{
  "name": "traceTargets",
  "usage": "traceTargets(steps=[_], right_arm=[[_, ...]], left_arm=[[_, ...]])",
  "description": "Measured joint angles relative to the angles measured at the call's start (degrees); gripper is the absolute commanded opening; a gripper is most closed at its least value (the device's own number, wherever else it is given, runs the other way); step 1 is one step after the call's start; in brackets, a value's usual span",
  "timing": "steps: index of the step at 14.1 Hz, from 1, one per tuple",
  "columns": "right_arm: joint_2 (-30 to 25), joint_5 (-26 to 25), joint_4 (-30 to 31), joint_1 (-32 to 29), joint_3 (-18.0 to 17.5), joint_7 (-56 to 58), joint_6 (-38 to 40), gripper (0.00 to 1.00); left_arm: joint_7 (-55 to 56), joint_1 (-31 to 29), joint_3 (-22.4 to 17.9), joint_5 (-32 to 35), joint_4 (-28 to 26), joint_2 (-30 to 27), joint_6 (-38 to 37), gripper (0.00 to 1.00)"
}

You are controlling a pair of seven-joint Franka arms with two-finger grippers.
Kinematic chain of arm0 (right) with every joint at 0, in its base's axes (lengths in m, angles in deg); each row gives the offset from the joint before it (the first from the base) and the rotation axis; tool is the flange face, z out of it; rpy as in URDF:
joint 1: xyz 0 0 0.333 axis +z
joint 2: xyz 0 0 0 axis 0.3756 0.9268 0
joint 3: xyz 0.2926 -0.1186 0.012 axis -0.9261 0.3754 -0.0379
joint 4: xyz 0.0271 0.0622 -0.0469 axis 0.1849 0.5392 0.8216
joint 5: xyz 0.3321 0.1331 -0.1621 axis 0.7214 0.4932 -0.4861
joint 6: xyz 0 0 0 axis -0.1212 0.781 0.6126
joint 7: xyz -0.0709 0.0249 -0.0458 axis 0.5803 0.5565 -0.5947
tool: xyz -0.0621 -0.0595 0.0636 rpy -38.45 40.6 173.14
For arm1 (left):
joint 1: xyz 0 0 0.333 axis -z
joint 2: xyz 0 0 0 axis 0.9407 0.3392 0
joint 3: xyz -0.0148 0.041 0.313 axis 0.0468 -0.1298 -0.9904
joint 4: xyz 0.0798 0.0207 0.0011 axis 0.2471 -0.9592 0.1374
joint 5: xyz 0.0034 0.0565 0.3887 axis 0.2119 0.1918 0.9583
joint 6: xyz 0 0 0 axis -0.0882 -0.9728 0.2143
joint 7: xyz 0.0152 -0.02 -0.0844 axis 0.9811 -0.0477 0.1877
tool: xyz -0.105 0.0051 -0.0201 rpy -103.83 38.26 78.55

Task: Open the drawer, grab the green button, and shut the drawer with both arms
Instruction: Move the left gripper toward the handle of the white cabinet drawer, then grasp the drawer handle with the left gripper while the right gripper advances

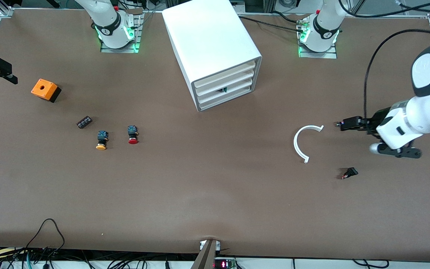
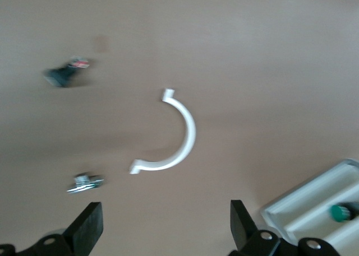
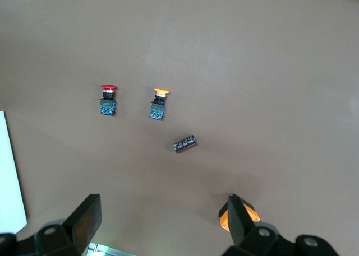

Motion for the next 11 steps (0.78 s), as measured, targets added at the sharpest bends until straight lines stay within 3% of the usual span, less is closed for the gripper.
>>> traceTargets(steps=[3,5,8,11], right_arm=[[0.4,0.0,0.0,0.0,0.0,-0.1,0.0,1.0],[0.8,0.0,0.0,0.0,0.0,-0.1,0.0,1.0],[1.3,0.0,0.0,0.0,0.0,0.0,0.0,1.0],[2.4,0.0,0.0,0.0,0.0,0.7,0.0,1.0]], left_arm=[[-1.5,0.5,0.9,-9.5,0.0,4.5,-0.1,1.0],[-4.6,0.7,4.3,-13.1,0.0,7.6,-0.1,1.0],[-5.0,1.3,12.1,-14.1,-0.1,10.2,-0.2,1.0],[-8.2,2.4,14.1,-14.1,-0.2,13.5,-0.2,1.0]])
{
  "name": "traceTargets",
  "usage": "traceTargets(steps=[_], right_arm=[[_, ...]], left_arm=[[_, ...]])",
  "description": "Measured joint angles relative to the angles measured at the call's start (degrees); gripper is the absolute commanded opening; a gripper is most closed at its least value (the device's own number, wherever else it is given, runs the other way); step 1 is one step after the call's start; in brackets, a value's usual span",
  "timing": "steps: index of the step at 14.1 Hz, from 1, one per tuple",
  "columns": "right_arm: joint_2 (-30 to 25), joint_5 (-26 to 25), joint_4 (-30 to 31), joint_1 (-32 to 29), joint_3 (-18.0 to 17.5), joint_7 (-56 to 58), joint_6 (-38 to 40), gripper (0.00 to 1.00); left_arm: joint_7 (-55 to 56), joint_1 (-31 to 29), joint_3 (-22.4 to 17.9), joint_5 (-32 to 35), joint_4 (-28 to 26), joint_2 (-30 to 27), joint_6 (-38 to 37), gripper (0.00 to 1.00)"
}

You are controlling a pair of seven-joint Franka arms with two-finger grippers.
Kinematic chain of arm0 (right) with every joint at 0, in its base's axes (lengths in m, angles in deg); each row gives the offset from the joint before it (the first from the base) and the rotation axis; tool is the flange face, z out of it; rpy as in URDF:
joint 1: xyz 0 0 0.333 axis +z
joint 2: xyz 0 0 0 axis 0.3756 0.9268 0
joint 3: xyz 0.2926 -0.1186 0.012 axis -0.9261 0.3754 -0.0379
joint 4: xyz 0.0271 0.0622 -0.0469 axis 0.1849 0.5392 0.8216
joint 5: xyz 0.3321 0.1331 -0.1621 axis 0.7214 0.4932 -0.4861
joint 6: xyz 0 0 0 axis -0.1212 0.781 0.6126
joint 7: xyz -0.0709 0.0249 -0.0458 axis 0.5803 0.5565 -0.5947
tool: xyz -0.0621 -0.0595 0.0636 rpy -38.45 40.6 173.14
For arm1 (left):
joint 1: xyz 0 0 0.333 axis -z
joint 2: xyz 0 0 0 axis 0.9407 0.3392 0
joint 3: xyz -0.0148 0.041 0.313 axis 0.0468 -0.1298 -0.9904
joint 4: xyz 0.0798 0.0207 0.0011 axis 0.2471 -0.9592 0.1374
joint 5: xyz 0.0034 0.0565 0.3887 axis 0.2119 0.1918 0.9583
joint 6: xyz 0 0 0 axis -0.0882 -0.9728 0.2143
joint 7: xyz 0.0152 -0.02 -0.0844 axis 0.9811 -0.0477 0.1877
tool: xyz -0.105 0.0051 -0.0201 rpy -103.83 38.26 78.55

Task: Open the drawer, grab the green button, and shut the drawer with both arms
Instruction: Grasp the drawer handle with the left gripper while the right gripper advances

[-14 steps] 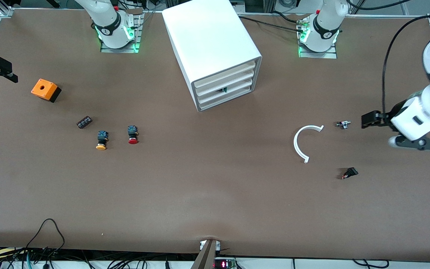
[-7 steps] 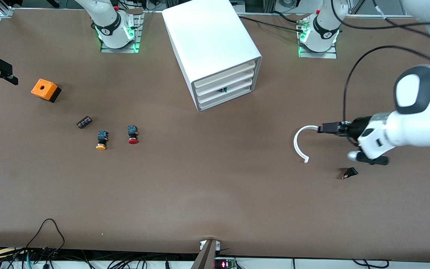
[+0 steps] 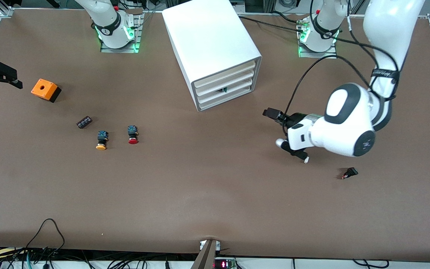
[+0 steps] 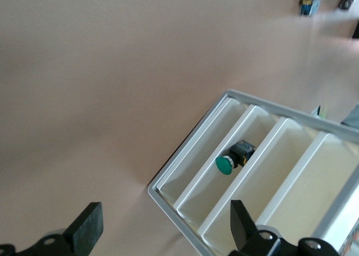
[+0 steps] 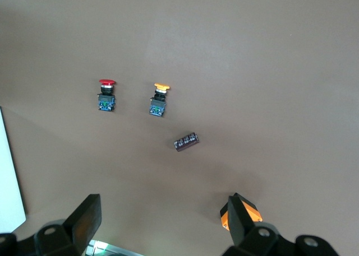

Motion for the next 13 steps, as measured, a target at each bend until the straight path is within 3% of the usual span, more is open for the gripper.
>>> traceTargets(steps=[3,8,13], right_arm=[[1.3,2.5,0.0,1.2,-0.9,0.3,-4.8,1.0],[6.2,7.4,0.1,5.2,-1.5,0.3,-10.7,1.0],[9.9,7.7,0.1,7.8,-1.5,0.5,-12.4,1.0]], left_arm=[[-4.4,-0.3,0.5,-1.8,-1.1,2.8,0.2,1.0],[-13.0,1.1,2.0,-16.0,-4.5,5.3,0.9,1.0],[-28.4,1.2,1.9,-26.3,-10.4,7.7,1.8,1.0]])
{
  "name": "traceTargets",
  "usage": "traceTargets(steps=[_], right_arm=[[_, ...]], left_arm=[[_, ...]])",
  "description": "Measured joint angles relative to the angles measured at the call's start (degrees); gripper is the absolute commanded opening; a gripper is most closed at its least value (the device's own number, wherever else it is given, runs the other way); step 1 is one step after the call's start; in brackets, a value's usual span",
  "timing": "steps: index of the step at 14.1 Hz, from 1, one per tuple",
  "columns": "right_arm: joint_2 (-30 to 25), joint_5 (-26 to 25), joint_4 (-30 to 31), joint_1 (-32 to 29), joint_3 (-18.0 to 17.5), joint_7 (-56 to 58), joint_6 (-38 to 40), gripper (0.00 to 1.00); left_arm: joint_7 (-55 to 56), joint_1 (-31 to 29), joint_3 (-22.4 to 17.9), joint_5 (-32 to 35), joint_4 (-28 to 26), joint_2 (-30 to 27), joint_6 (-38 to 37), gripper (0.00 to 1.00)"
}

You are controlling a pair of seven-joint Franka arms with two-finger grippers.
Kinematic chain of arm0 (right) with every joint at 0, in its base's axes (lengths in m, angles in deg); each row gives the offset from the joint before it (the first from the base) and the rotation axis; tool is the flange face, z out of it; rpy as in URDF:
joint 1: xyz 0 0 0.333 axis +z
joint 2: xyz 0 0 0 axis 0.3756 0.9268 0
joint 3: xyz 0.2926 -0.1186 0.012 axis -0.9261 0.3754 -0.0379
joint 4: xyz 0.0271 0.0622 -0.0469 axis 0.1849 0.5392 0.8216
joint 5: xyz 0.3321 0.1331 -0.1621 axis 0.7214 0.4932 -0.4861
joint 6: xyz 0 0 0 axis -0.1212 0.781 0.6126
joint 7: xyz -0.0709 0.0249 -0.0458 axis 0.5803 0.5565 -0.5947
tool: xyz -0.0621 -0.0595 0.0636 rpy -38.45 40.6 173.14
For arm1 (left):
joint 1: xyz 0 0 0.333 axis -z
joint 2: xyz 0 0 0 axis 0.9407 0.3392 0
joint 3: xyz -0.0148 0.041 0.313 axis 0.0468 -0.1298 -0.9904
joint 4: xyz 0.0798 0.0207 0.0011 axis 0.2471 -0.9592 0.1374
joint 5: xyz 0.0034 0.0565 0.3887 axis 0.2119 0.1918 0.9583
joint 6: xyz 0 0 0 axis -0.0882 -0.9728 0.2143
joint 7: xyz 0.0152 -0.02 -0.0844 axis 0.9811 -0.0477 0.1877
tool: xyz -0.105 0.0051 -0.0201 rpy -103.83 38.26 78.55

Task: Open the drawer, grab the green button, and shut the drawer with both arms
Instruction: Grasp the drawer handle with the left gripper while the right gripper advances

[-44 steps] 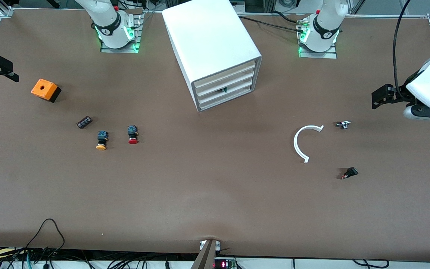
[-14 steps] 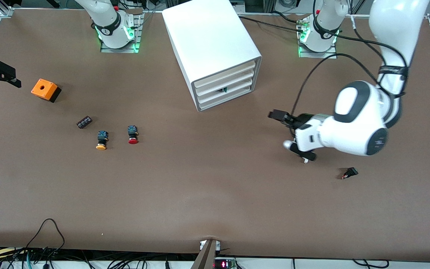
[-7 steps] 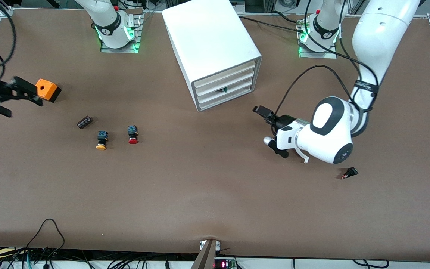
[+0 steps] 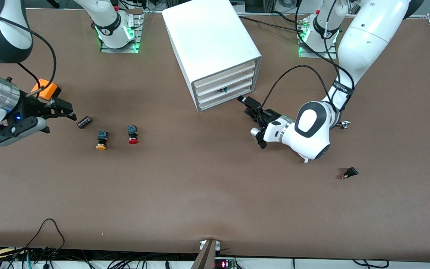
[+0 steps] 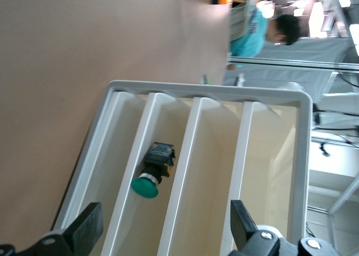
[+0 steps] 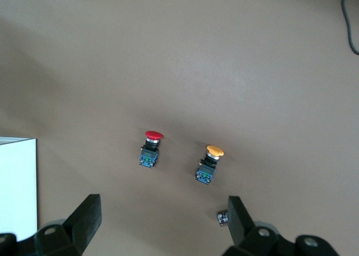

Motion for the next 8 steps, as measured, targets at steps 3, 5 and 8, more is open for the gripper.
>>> traceTargets(steps=[3,5,8], right_arm=[[1.1,-1.4,-0.1,2.0,0.0,0.7,-0.8,1.0],[2.1,-2.5,-0.1,4.3,0.0,0.9,-1.2,1.0],[2.8,-3.2,-0.4,5.7,0.0,0.9,-2.0,1.0]], left_arm=[[-8.0,-1.0,-0.1,-3.2,-2.5,1.4,0.3,1.0],[-11.2,-1.7,-0.2,-5.9,-4.3,2.4,0.3,1.0],[-17.8,-1.9,-0.2,-7.5,-6.0,3.8,0.3,0.96]])
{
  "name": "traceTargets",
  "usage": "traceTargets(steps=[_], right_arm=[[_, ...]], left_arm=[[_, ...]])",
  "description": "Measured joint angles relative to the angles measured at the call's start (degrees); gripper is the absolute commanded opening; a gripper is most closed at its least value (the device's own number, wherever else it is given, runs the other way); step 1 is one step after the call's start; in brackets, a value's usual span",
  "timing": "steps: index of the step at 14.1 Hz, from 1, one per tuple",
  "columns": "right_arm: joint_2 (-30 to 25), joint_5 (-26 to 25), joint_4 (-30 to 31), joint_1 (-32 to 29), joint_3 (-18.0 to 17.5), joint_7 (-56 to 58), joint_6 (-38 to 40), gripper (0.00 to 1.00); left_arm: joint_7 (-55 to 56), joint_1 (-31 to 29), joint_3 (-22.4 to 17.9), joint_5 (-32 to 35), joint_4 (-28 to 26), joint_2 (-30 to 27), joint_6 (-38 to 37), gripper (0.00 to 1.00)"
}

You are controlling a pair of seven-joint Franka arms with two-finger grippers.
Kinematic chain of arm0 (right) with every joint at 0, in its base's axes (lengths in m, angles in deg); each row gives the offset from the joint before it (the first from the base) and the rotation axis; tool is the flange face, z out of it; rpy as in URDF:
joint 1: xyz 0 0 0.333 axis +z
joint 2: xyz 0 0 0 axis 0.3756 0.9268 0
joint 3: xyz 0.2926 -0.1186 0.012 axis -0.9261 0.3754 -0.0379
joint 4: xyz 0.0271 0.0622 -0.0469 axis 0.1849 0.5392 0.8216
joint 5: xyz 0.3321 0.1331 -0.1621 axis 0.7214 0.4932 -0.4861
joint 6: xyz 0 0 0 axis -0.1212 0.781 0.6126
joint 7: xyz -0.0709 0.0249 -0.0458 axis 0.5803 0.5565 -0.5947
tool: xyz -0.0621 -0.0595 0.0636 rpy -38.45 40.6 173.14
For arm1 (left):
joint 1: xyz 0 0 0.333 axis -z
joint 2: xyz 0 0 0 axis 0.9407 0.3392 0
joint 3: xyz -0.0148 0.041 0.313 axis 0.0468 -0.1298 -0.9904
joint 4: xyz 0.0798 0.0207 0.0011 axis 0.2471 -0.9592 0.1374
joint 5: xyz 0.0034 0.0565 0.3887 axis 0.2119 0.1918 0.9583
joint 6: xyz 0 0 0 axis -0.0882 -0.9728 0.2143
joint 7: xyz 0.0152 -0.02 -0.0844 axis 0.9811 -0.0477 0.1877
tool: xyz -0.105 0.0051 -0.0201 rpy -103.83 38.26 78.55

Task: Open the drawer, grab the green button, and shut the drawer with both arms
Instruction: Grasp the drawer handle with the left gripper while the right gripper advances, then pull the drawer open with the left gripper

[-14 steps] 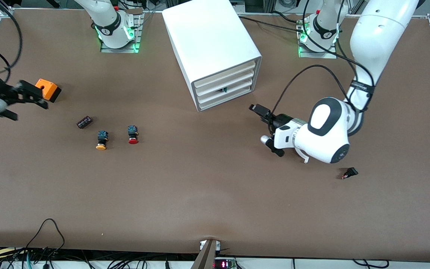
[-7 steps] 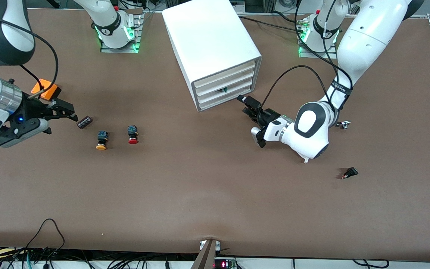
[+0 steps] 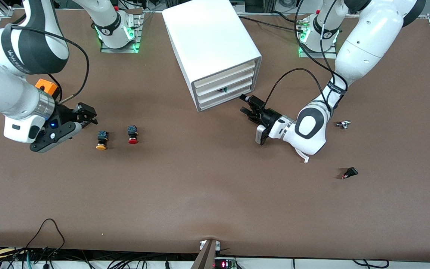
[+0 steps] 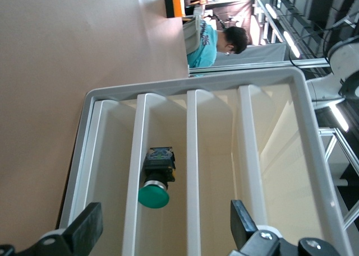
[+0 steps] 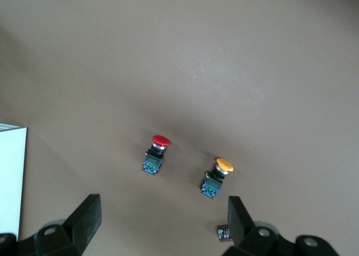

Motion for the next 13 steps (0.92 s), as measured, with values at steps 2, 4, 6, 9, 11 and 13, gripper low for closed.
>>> traceTargets(steps=[2,4,6,9,11,13], right_arm=[[0.3,0.4,-0.4,-0.2,0.5,0.2,0.0,1.0],[0.6,2.1,-1.1,-0.3,0.7,0.6,0.0,1.0],[0.9,2.8,-2.0,0.0,0.6,0.6,0.0,1.0],[1.5,2.8,-2.2,1.1,0.3,0.6,-0.1,1.0],[1.9,2.4,-2.4,2.0,0.3,0.6,-0.6,1.0],[2.1,2.4,-2.4,2.3,0.3,0.6,-0.9,1.0]], left_arm=[[-3.7,-0.1,0.0,-0.5,-0.2,1.5,0.0,0.9],[-7.2,-0.2,0.0,-2.0,-0.2,2.4,0.0,0.75],[-8.2,-0.2,0.1,-3.9,-0.8,2.6,0.0,0.57],[-9.3,0.0,0.3,-5.7,-3.0,2.6,0.0,0.56],[-9.6,0.0,0.3,-5.8,-4.2,2.6,0.0,0.56],[-9.8,0.0,0.3,-5.8,-5.4,2.6,0.0,0.56]])
